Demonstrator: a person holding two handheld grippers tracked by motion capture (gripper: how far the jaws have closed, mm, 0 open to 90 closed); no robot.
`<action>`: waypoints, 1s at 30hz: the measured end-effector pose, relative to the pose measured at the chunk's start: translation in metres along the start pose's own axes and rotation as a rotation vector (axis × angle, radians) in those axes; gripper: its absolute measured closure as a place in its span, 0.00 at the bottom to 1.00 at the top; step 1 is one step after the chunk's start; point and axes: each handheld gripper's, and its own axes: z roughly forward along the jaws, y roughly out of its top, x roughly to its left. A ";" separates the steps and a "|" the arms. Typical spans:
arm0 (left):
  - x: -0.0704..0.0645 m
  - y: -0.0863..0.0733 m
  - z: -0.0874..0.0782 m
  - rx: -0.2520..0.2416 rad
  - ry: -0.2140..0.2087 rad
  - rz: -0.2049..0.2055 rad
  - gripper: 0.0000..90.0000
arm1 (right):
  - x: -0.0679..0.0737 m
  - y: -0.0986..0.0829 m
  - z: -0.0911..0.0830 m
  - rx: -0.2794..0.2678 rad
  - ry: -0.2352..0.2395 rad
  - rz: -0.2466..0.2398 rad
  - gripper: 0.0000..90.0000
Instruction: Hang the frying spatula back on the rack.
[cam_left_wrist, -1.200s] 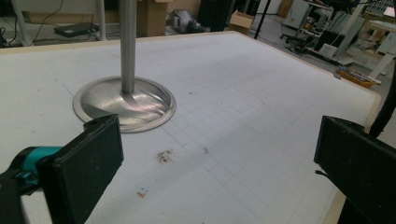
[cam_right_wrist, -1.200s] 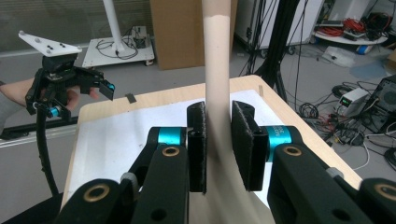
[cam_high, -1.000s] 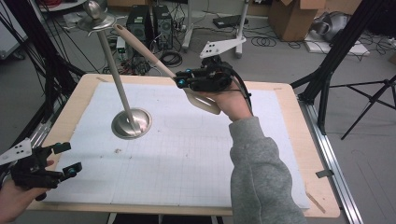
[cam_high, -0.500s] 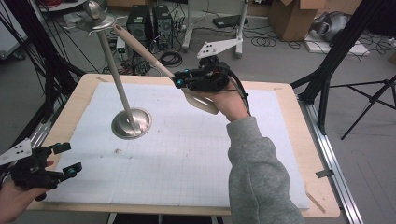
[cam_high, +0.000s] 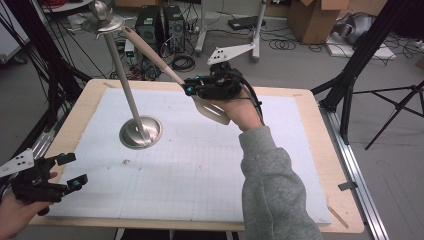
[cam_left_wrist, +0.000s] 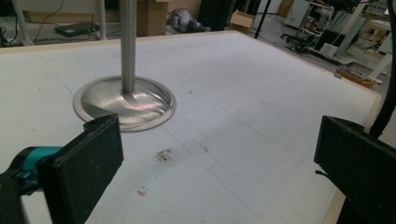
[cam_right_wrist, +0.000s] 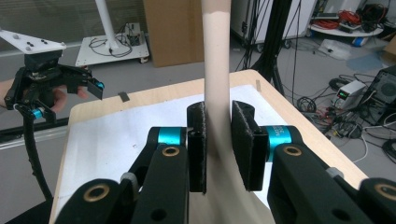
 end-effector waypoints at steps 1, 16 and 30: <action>0.000 0.000 0.000 0.001 0.000 0.000 0.02 | 0.000 -0.001 0.001 -0.001 0.001 0.003 0.85; 0.000 0.000 0.000 0.001 0.000 0.001 0.02 | 0.001 -0.004 0.018 0.008 0.012 0.006 0.85; 0.000 -0.001 -0.001 0.003 0.002 0.000 0.02 | 0.002 -0.006 0.032 0.023 0.005 0.006 0.85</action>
